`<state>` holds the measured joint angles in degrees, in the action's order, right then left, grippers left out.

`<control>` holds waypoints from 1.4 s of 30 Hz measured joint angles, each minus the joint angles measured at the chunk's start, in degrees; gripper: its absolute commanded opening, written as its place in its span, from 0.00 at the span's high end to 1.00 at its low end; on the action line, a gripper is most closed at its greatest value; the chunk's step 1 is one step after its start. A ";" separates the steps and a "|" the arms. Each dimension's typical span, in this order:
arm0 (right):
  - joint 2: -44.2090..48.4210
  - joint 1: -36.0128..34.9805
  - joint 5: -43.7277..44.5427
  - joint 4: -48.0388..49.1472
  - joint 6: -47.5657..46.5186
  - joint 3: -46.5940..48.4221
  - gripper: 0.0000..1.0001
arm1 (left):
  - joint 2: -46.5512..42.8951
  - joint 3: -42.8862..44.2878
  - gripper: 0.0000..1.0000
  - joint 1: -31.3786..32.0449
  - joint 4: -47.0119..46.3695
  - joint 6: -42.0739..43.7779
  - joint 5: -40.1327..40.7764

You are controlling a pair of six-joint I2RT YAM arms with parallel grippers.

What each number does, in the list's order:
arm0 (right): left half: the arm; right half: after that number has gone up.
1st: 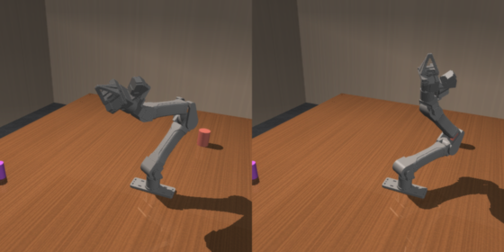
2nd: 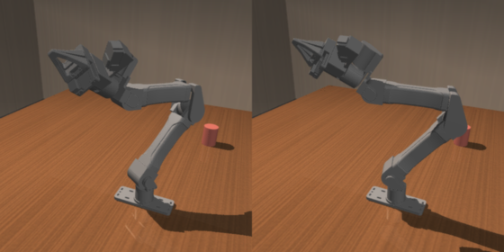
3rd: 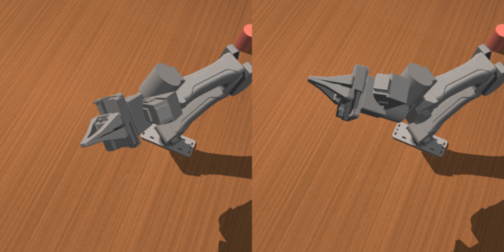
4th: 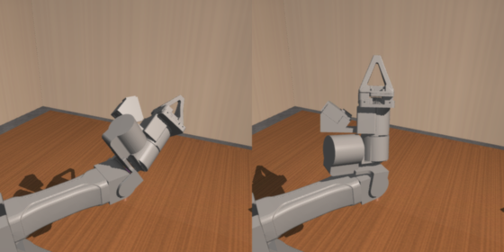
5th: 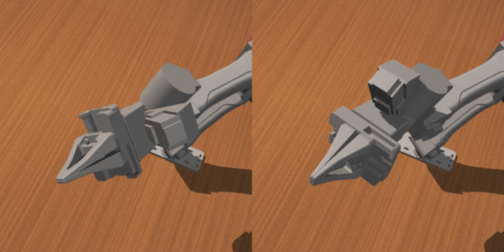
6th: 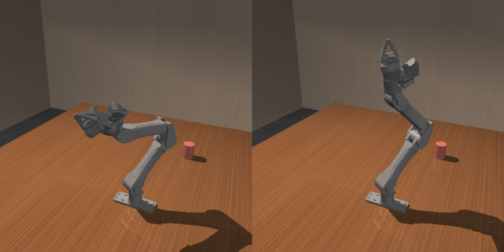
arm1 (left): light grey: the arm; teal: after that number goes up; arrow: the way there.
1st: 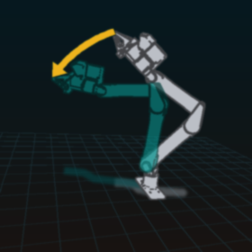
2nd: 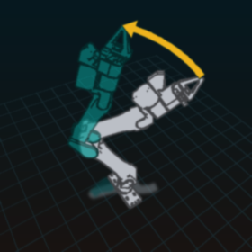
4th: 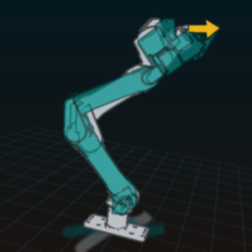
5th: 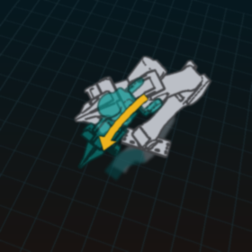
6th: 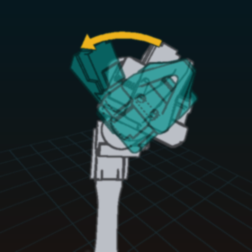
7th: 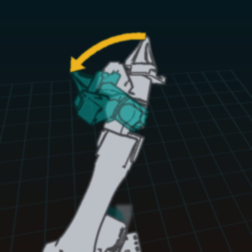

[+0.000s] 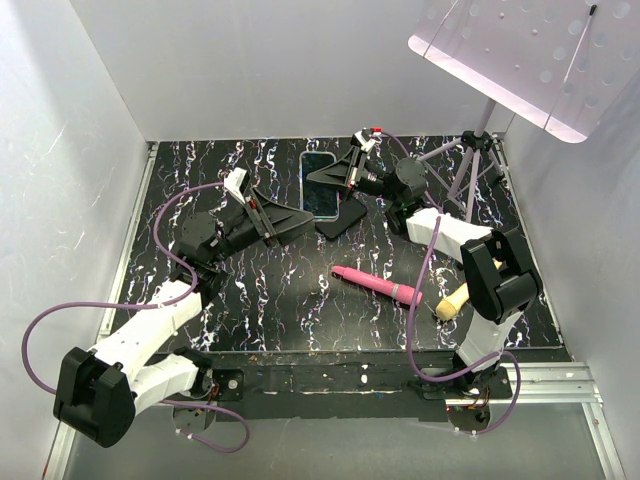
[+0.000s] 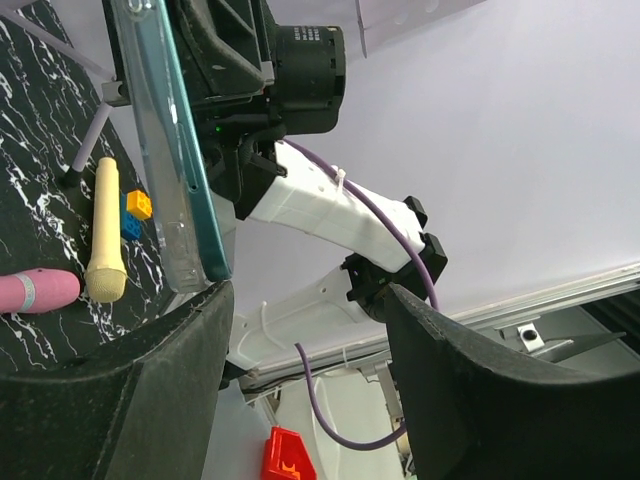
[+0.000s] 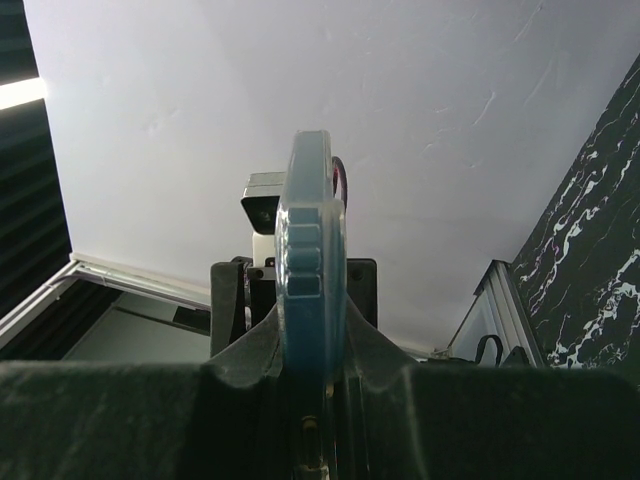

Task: Take the phone out of the phone case
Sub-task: Remove the phone case from the phone.

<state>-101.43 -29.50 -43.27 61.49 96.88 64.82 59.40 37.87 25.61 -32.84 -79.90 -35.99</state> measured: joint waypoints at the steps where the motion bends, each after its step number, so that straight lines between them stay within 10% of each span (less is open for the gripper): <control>1: 0.00 -0.07 0.04 -0.04 0.00 0.00 0.99 | 0.00 0.00 0.39 0.00 0.31 0.02 0.11; 42: 5.44 -2.14 5.22 -17.11 -15.96 1.29 0.99 | -4.42 -2.34 0.41 -0.74 4.15 -1.53 5.38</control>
<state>-95.98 -31.64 -38.04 44.38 80.93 66.11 54.98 35.53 24.86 -28.69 -81.43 -30.61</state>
